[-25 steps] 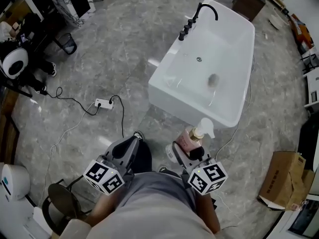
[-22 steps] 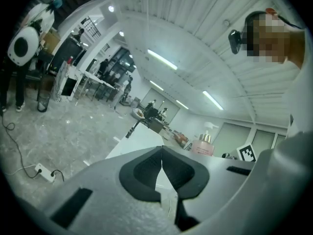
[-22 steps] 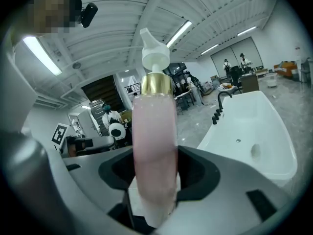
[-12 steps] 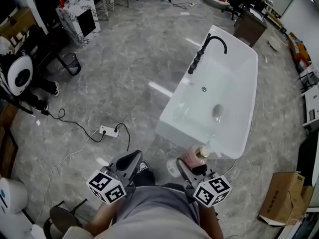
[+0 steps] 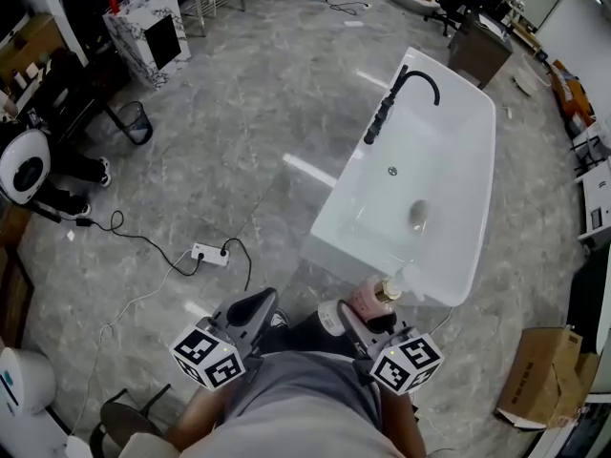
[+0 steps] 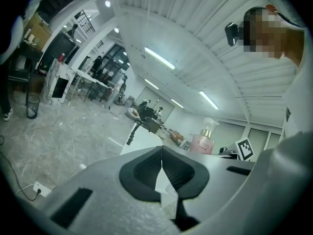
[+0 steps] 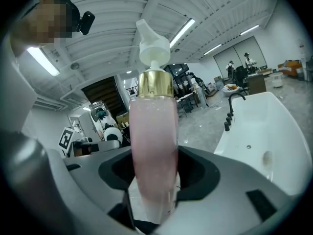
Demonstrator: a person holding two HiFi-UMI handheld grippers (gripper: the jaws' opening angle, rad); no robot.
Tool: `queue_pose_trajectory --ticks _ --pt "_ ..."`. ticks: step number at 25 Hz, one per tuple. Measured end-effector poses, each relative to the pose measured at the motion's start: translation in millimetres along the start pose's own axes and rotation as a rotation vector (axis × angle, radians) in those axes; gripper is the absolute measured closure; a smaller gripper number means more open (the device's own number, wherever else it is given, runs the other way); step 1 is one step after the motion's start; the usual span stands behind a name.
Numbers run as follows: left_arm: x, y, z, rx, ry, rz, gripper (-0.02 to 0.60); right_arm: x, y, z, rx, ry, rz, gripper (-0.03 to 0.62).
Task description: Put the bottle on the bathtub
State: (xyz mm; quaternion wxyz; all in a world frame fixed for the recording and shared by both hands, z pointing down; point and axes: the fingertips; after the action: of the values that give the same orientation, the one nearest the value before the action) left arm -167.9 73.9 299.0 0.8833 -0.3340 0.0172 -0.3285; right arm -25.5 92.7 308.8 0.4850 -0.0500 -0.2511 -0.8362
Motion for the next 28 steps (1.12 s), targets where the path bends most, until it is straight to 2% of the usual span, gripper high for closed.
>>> queue_pose_trajectory --ticks 12,28 --pt "38.2 -12.4 -7.9 0.017 -0.023 -0.041 0.572 24.2 49.1 -1.3 0.050 -0.033 0.004 0.375" --pt "162.3 -45.4 -64.9 0.021 -0.029 -0.049 0.572 117.8 158.8 -37.3 0.055 -0.103 -0.049 0.375"
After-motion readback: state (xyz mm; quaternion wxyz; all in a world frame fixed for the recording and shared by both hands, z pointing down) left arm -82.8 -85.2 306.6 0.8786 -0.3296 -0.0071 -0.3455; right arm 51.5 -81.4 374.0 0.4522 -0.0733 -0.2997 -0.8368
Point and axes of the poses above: the fingertips, and each gripper's own axes: x forward along the fingers, y to its right, z out of its underside, and after that the axes turned 4 degrees about -x, right-handed
